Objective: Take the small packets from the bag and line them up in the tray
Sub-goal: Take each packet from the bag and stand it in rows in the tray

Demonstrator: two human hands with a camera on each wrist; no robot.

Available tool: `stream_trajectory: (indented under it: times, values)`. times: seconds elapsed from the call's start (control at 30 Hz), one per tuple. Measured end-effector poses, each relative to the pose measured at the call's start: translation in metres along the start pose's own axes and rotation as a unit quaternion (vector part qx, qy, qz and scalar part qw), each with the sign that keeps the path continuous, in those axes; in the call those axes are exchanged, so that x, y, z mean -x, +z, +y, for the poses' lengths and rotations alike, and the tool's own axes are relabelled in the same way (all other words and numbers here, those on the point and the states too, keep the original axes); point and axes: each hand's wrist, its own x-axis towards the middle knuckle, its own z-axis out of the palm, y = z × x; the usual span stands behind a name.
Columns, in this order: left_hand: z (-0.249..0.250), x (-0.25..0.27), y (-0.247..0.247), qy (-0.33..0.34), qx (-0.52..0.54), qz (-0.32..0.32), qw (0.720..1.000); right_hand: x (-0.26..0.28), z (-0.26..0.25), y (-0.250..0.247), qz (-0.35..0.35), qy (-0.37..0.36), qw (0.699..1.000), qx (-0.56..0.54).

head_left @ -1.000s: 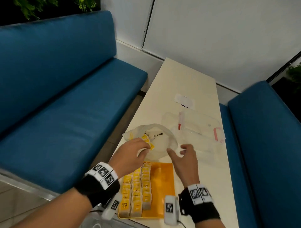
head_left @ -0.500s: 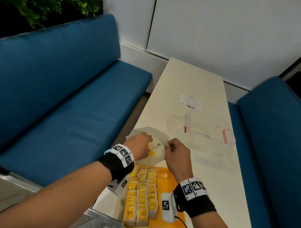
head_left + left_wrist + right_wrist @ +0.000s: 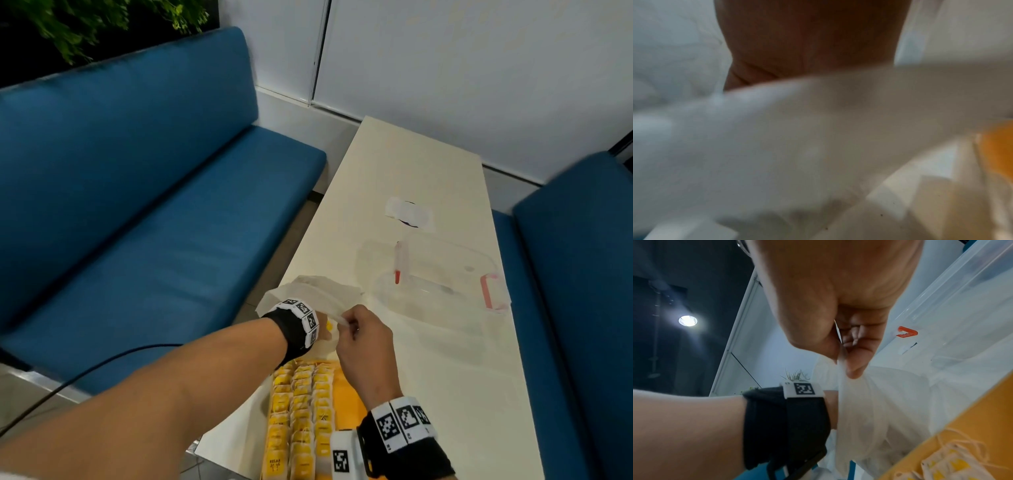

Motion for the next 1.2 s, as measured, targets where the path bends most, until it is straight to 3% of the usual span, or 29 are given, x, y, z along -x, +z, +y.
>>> stream_trajectory:
  times: [0.07, 0.13, 0.2, 0.37, 0.47, 0.67, 0.87, 1.0, 1.07, 1.2]
  values:
    - [0.012, 0.056, -0.042, 0.002, -0.007, 0.008, 1.000, -0.001, -0.001, -0.002, 0.007, -0.004, 1.000, -0.005]
    - [0.016, 0.075, -0.058, -0.005, -0.017, -0.037, 0.999, -0.004, -0.003, -0.004, 0.011, -0.007, 1.000, -0.014]
    - [0.026, 0.090, -0.074, -0.016, -0.032, -0.032, 0.999, -0.007, -0.005, -0.005, 0.011, -0.004, 1.000, -0.021]
    - [0.035, 0.090, -0.076, -0.016, -0.017, -0.016, 1.000, -0.010, -0.003, -0.007, 0.009, 0.003, 1.000, -0.028]
    - [0.011, 0.042, -0.046, -0.001, -0.042, 0.027, 0.999, -0.011, 0.000, -0.009, 0.007, 0.012, 0.999, -0.037]
    - [0.045, 0.103, -0.098, -0.029, 0.023, 0.047, 0.998, -0.013, 0.003, -0.013, 0.001, 0.046, 0.997, -0.067]
    - [0.022, 0.054, -0.054, -0.024, -0.071, 0.044, 0.996, -0.008, 0.000, -0.012, -0.009, 0.047, 0.997, -0.067]
    - [0.034, 0.103, -0.093, 0.002, -0.061, 0.048, 0.997, -0.009, 0.001, -0.015, -0.007, 0.055, 0.996, -0.064]
    - [0.035, 0.108, -0.100, 0.008, -0.041, 0.072, 0.997, -0.011, 0.001, -0.019, -0.002, 0.060, 0.996, -0.063]
    - [0.036, 0.125, -0.117, 0.021, -0.001, 0.056, 0.998, -0.015, -0.002, -0.027, -0.001, 0.077, 0.994, -0.074]
